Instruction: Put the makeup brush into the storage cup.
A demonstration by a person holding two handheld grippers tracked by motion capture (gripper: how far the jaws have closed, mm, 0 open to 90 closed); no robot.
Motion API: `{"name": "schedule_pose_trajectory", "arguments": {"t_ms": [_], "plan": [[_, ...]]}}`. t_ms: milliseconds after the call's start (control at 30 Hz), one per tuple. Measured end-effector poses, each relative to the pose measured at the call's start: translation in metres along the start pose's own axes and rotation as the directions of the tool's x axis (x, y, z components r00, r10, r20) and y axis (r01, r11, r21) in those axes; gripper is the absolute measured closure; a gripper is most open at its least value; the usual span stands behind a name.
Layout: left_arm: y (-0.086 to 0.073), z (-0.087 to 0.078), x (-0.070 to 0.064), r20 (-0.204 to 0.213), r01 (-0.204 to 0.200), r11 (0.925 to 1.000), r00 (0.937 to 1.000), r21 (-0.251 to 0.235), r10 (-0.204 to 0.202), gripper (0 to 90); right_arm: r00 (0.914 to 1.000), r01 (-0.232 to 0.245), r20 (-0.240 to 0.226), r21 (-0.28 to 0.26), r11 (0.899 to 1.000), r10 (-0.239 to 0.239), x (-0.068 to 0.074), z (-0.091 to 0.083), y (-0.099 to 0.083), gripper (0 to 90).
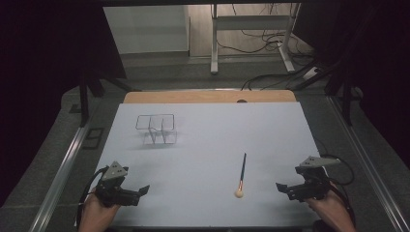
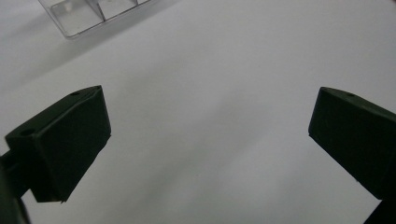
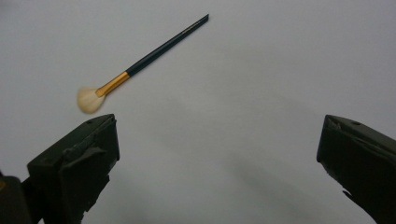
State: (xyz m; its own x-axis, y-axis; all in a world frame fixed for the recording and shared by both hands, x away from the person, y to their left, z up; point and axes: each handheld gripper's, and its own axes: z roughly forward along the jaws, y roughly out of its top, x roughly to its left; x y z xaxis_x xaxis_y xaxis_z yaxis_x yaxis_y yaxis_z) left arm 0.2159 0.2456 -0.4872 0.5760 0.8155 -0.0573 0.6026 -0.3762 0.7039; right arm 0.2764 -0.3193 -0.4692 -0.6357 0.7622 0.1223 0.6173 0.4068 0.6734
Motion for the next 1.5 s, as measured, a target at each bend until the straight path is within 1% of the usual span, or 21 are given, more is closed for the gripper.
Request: {"name": "schedule_pose_trajectory", "arguments": {"t_ms": [33,67,100,133,167,267,300,467,533,600,700,733,767,900,1067,1133,1167,1333,1500], "plan": [[0.0,0.0,0.0,0.007,0.002,1.0,1.0,0.0,-0.002,0.0,1.0,0.001,-0.001,0.011,1.0,-0.001,0.001,0.001,0.0,0.0],[0.0,0.0,0.0,0.011,0.006,1.0,0.9999,-0.002,-0.006,0.0,0.9999,0.013,0.008,0.017,1.0,-0.013,0.002,0.002,0.001,0.0],[0.0,0.0,0.001,0.013,0.01,0.9999,0.9999,-0.002,-0.01,0.0,0.9995,0.032,0.005,0.03,0.999,-0.032,0.004,0.003,0.001,0.1],[-0.001,0.0,0.002,0.012,0.018,0.9998,0.9998,-0.001,-0.018,0.0,0.9995,0.032,0.005,0.03,0.999,-0.032,0.004,0.003,0.001,0.1],[-0.001,0.0,0.002,0.008,0.018,0.9998,0.9998,0.0,-0.018,0.0,0.9979,0.062,0.017,0.036,0.997,-0.063,0.005,0.004,0.002,0.1],[-0.002,0.0,0.004,0.005,0.026,0.9997,0.9997,-0.003,-0.026,0.0,0.9972,0.071,0.024,0.036,0.997,-0.071,0.005,0.005,0.002,0.3],[-0.002,-0.001,0.004,0.006,0.029,0.9995,0.9995,-0.006,-0.029,0.0,0.996,0.084,0.028,0.032,0.996,-0.085,0.004,0.005,0.002,0.6],[-0.002,0.0,0.005,0.011,0.044,0.999,0.999,0.004,-0.044,0.0,0.9949,0.094,0.035,0.029,0.995,-0.095,0.005,0.005,0.002,0.6],[-0.003,0.0,0.005,0.018,0.049,0.9988,0.9986,-0.002,-0.049,0.0,0.9952,0.091,0.032,0.025,0.995,-0.092,0.006,0.005,0.003,0.6],[-0.003,0.0,0.006,0.018,0.052,0.9986,0.9985,-0.005,-0.052,0.0,0.9961,0.084,0.025,0.046,0.995,-0.085,0.005,0.007,0.002,0.6],[-0.003,0.0,0.007,0.021,0.057,0.9984,0.9982,-0.002,-0.057,0.0,0.9961,0.084,0.02,0.06,0.995,-0.086,0.005,0.009,0.001,0.6],[-0.003,0.0,0.007,0.02,0.058,0.9983,0.9981,-0.002,-0.057,0.0,0.9961,0.084,0.02,0.06,0.995,-0.086,0.005,0.009,0.001,0.6],[-0.003,0.0,0.007,0.02,0.058,0.9983,0.9981,-0.003,-0.058,0.0,0.9971,0.073,0.016,0.055,0.996,-0.074,0.006,0.01,0.001,0.3],[-0.004,0.0,0.007,0.016,0.062,0.9981,0.998,-0.007,-0.062,0.0,0.9976,0.067,0.011,0.052,0.996,-0.068,0.007,0.01,0.002,0.0],[-0.004,0.001,0.008,0.008,0.067,0.9977,0.9977,-0.001,-0.067,0.0,0.9963,0.081,0.024,0.051,0.995,-0.082,0.01,0.01,0.004,0.0],[-0.004,0.001,0.009,0.006,0.07,0.9976,0.9976,0.002,-0.07,0.0,0.9942,0.101,0.031,0.053,0.993,-0.103,0.012,0.01,0.005,0.0],[-0.004,0.001,0.009,0.005,0.072,0.9974,0.9974,-0.001,-0.072,0.0,0.992,0.118,0.037,0.058,0.991,-0.12,0.014,0.011,0.007,0.0],[-0.005,0.0,0.01,0.008,0.082,0.9966,0.9966,-0.007,-0.082,0.0,0.9898,0.132,0.046,0.062,0.989,-0.135,0.017,0.012,0.009,0.0],[-0.005,0.0,0.01,0.009,0.081,0.9967,0.9967,-0.006,-0.08,0.0,0.9892,0.137,0.044,0.065,0.988,-0.14,0.018,0.013,0.011,0.0]]}}
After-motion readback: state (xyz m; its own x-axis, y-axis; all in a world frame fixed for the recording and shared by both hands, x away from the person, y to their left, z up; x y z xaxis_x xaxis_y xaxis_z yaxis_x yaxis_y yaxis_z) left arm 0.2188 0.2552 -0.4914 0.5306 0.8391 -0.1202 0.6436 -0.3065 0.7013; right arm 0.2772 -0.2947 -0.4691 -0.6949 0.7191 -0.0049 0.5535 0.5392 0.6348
